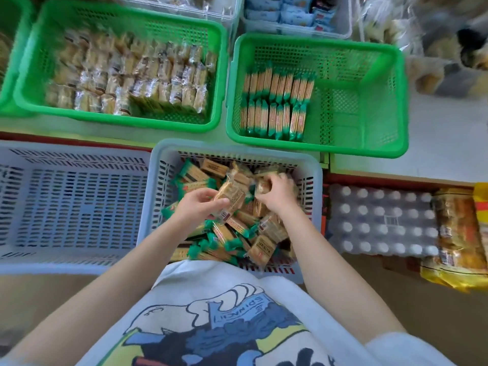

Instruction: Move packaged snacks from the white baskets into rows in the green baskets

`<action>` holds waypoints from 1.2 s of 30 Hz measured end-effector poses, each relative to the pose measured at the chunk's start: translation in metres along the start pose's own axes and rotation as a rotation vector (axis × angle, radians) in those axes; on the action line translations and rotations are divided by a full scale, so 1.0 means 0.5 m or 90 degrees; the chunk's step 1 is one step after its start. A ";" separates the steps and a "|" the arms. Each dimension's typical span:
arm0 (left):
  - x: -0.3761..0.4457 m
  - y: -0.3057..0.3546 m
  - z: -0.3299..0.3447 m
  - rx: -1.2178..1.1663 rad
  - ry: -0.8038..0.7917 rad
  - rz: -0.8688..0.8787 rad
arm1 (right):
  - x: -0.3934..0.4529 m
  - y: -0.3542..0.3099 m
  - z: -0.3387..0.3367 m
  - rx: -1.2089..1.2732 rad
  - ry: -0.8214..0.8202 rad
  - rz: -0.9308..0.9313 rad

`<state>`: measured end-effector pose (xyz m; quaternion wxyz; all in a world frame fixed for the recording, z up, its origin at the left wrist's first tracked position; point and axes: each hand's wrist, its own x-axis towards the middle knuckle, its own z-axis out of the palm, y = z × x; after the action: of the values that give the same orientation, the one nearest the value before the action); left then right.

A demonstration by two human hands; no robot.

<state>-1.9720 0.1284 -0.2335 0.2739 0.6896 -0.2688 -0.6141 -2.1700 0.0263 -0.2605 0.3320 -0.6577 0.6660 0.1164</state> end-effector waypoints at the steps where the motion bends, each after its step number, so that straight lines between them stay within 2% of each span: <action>1: -0.001 0.001 -0.002 -0.030 0.004 -0.005 | 0.004 -0.006 0.002 -0.024 -0.013 0.004; 5: 0.003 0.003 -0.010 -0.161 -0.015 -0.047 | 0.002 0.001 0.007 -0.076 -0.110 0.005; 12: 0.009 0.011 -0.035 -0.230 -0.065 -0.080 | -0.046 0.018 -0.013 0.133 0.165 0.029; 15: 0.018 0.016 -0.055 -0.255 -0.074 -0.075 | -0.096 -0.010 -0.064 0.352 0.231 0.024; 16: 0.021 0.021 -0.062 -0.259 -0.077 -0.073 | -0.111 -0.021 -0.082 0.453 0.217 0.023; 18: 0.024 0.034 -0.076 -0.269 -0.091 -0.072 | -0.132 -0.050 -0.103 0.677 0.112 0.011; 21: 0.016 0.063 -0.102 -0.311 -0.131 -0.071 | -0.144 -0.100 -0.102 0.815 -0.038 -0.039; 25: 0.001 0.090 -0.148 -0.357 -0.160 -0.049 | -0.148 -0.180 -0.078 0.756 -0.086 -0.073; 28: -0.002 0.099 -0.194 -0.343 -0.146 -0.006 | -0.144 -0.251 -0.063 0.483 -0.049 -0.109; 30: 0.002 0.102 -0.231 -0.336 -0.124 0.017 | -0.134 -0.295 -0.058 0.349 -0.071 -0.145; 32: 0.008 0.109 -0.269 -0.360 -0.083 0.031 | -0.124 -0.334 -0.065 0.350 -0.156 -0.140; 36: 0.025 0.131 -0.342 -0.312 -0.053 0.038 | -0.090 -0.418 -0.065 0.487 -0.300 -0.127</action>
<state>-1.8031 0.0815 -0.1794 0.4393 0.5685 -0.1432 -0.6807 -1.9843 0.0205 -0.1503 0.7032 -0.5042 0.5007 -0.0239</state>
